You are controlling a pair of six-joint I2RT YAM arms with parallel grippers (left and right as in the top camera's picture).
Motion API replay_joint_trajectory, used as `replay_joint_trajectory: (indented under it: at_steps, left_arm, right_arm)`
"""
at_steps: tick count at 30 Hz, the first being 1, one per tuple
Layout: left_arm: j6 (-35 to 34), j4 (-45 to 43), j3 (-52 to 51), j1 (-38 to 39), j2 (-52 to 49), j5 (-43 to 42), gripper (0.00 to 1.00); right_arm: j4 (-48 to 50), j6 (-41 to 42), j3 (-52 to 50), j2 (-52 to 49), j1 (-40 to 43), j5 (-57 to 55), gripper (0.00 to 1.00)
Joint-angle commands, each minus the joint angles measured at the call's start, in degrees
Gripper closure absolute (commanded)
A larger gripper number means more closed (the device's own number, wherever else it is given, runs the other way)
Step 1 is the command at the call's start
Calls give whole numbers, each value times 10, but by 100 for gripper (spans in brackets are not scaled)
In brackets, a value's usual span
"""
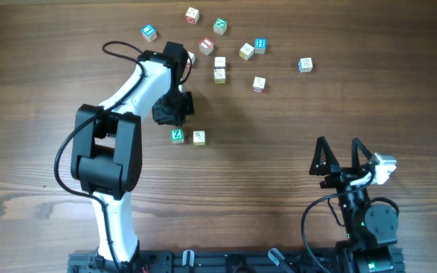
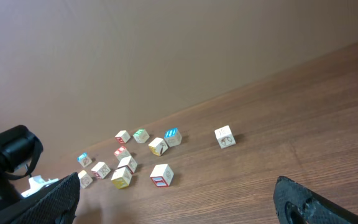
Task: Form a horizontal line
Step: 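Open the left gripper and push the Z block against the first block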
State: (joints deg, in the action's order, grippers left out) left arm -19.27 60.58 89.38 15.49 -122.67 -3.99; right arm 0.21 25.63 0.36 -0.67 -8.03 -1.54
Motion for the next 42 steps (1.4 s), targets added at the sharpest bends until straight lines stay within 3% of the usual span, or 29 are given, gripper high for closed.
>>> replay_joint_trajectory:
  at_steps: [1, 8, 11, 17, 42]
  left_arm:
    - [-16, -17, -2, -6, 3, 87, 96]
    - [-52, 43, -3, -73, 3, 75, 96]
    - [-22, 64, -11, -58, 3, 34, 96]
    - [-22, 33, -48, -7, 3, 34, 96]
    - [-5, 29, -48, 24, 3, 34, 96]
  right_arm:
    - [2, 0, -1, 1, 2, 7, 0]
    - [2, 0, -1, 1, 2, 7, 0]
    - [2, 0, -1, 1, 2, 7, 0]
    - [2, 0, -1, 1, 2, 7, 0]
    - [2, 0, -1, 1, 2, 7, 0]
